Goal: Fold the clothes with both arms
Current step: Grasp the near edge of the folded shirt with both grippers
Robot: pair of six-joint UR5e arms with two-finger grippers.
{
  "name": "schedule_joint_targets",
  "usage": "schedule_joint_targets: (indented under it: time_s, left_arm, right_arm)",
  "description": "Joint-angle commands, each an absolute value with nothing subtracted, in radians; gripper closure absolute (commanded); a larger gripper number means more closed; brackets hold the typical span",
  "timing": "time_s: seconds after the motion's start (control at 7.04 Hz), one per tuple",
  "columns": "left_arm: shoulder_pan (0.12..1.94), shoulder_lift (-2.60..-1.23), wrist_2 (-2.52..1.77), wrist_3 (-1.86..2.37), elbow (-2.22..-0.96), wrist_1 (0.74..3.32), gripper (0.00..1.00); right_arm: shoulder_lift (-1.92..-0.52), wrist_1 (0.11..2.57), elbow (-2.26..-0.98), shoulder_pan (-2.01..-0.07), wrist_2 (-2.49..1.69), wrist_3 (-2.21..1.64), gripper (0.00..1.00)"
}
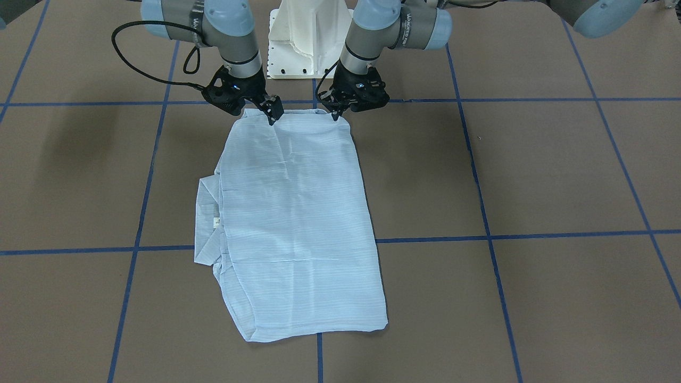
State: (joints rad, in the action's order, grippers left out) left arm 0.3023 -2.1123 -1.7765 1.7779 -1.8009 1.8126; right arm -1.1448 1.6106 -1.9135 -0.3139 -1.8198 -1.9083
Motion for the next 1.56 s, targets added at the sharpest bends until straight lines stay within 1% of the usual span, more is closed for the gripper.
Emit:
schedule_joint_targets:
  time_s: [0.0,0.57,0.99,1.14,1.42]
  left_arm:
    - [0.302,-2.112,-1.775,1.778,-1.799,1.813,1.00]
    - [0.302,-2.112,-1.775,1.778,-1.796,1.815,1.00]
    - [0.302,-2.112,-1.775,1.778,-1.796,1.815,1.00]
    - [0.302,-2.112,-1.775,1.778,-1.796,1.813,1.00]
    - [0.302,-2.112,-1.773,1.778,-1.795,1.813,1.00]
  right_arm:
    - [-1.153,1.612,-1.895,-0.287,-1.819,-1.908,0.00]
    - [-1.161,1.603,-1.868,-0.287,-1.813,-1.908,0.00]
    - [-1.161,1.603,-1.867,-0.287,-1.812,-1.908,0.02]
    - [-1.161,1.603,-1.867,-0.287,-1.812,-1.910,0.12]
    - [-1.161,1.603,-1.867,-0.285,-1.813,-1.908,0.55]
